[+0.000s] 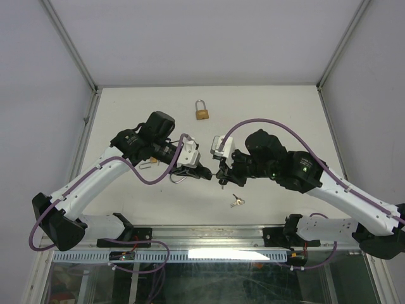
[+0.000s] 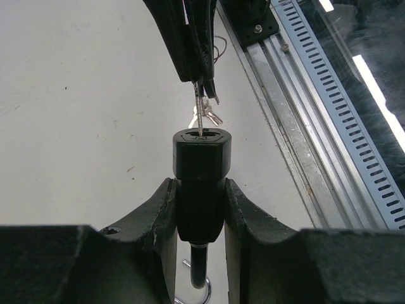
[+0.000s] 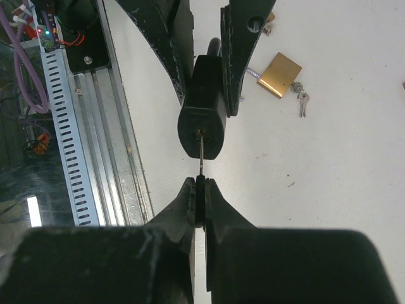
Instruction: Unlock with the key
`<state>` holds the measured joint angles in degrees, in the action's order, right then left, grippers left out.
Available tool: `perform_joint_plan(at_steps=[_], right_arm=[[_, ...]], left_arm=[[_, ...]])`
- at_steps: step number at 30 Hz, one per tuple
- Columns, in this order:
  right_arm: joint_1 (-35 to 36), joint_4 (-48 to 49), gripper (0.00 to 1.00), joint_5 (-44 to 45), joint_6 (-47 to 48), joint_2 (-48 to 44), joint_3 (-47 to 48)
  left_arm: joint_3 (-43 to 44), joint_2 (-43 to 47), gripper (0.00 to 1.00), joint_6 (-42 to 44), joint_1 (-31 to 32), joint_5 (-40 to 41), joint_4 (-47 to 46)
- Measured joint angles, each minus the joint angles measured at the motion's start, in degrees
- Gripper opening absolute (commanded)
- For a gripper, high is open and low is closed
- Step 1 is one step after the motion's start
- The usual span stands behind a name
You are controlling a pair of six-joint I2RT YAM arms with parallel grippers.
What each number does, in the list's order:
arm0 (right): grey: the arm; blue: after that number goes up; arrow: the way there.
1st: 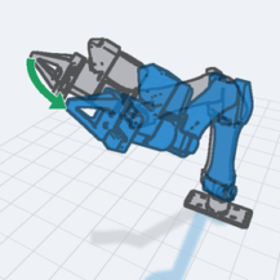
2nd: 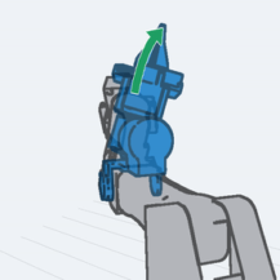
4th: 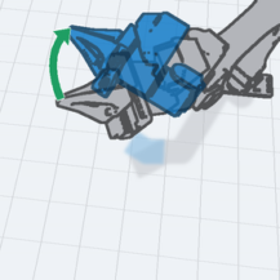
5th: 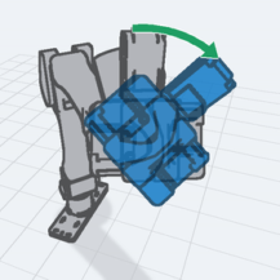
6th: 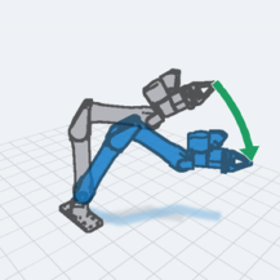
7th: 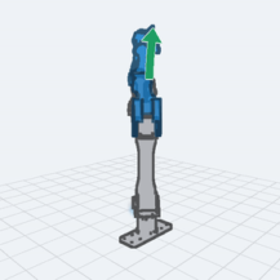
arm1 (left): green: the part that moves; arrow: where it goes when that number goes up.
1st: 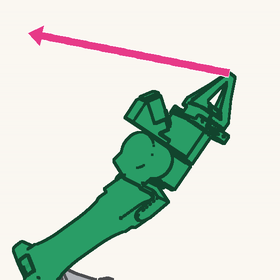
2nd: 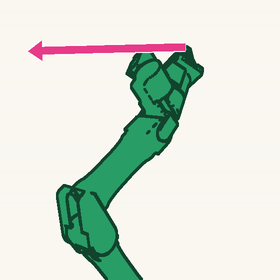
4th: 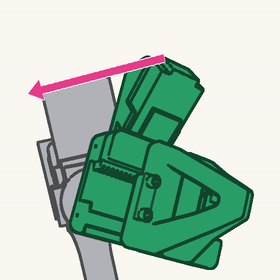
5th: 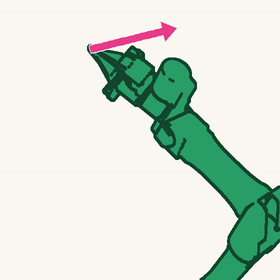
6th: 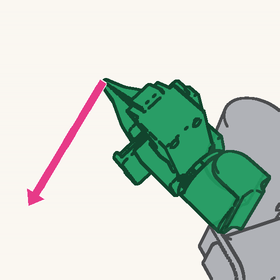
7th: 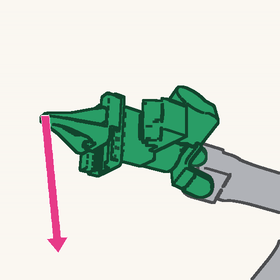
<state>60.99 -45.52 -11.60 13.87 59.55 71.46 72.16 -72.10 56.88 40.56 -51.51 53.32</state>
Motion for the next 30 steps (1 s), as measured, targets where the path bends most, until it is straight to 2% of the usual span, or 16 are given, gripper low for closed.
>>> perform_joint_plan(at_steps=[14, 24, 30], right_arm=[[-0.1, 0.3, 0.0, 0.3, 1.7, 0.7, 0.1], [-0.3, 3.6, 0.0, 3.5, 4.2, 4.2, 0.5], [-2.8, 5.4, 0.0, 1.8, 3.5, 3.9, -0.5]], left_arm=[[-0.7, 0.0, 0.0, -3.2, 0.0, 0.1, -1.7], [-1.8, 0.0, 0.0, -10.1, 0.7, 3.6, -8.6], [-3.4, 0.5, 0.0, -11.8, 0.6, 4.6, -12.3]])
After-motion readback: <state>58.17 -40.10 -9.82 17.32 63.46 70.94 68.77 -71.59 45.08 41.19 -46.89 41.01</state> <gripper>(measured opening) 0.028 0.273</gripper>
